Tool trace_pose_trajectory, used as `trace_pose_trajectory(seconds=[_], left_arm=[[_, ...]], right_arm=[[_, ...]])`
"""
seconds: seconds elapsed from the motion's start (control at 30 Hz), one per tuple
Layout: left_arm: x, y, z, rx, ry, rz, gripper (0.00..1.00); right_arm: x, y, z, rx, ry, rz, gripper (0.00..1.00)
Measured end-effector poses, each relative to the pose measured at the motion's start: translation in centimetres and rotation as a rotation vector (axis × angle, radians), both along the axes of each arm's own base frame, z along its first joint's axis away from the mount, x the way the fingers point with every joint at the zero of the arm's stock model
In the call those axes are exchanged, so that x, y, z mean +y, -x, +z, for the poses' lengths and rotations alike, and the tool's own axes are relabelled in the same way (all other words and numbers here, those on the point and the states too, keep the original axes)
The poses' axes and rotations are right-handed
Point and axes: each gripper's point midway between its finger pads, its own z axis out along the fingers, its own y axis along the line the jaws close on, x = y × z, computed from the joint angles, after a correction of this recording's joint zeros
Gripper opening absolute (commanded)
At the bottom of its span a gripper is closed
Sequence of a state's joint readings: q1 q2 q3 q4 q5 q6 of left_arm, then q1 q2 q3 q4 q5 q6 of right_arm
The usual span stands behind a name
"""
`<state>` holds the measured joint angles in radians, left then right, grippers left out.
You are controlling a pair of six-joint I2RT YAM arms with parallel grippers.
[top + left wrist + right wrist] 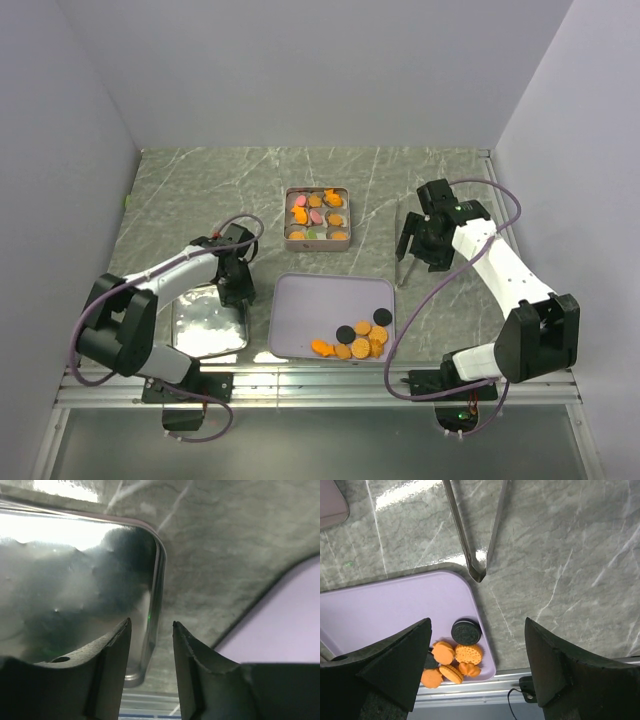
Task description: Pack the cookies
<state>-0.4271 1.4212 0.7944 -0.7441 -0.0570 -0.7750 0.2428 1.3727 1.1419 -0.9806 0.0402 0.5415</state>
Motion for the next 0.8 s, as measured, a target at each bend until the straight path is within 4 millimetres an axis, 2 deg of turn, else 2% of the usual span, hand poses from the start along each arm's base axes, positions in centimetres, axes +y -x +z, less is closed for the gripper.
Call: trace_pose_trajectory(seconds=[0.07,0.1,0.13,0.2,0.23,0.33,0.57,0.67,0.73,0.8], left_arm=[[0.1,0.0,-0.6,0.012,-0.017,-0.003,0.4],[0.2,0.0,-0.8,0.018,-0.025,-0.004,0.31],[0.3,0.0,-1.2,0.025,-0.035,-0.007,0.31],[0.4,-0.1,-1.4,0.028,-0.039,-0.01,0.24],[0.2,-0.2,-1.4,0.026,-0.035,-0.014,0.15],[0.0,-0.4,-1.4,0.025,-0.034,-0.034,0.01],[0.1,-0.8,-0.5,0.019,-0.05,-0.061,0.0],[-0.5,-2.5,2.8,-0.047,-0.027,-0.067,0.0],[-1.7,-4.9,7.2,-0.156,0.021,-0.078,0.0],[-3.2,-7.9,12.8,-0.31,0.09,-0.085,0.0]], right_arm=[[0.1,0.1,-0.1,0.005,-0.003,0.001,0.82],[0.1,0.1,-0.1,0.005,-0.004,0.002,0.82],[0.1,0.1,-0.1,0.006,-0.007,0.002,0.82],[0.1,0.1,-0.1,0.005,-0.008,0.002,0.82],[0.2,0.1,-0.1,0.006,-0.01,0.003,0.82],[0.3,0.2,-0.1,0.007,-0.014,0.005,0.82],[0.2,0.6,0.4,0.001,-0.016,0.006,0.82],[0.2,0.7,1.3,0.003,-0.021,0.01,0.81],[0.7,0.4,2.6,-0.013,-0.044,0.021,0.81],[1.6,-0.6,4.9,-0.055,-0.088,0.038,0.81]])
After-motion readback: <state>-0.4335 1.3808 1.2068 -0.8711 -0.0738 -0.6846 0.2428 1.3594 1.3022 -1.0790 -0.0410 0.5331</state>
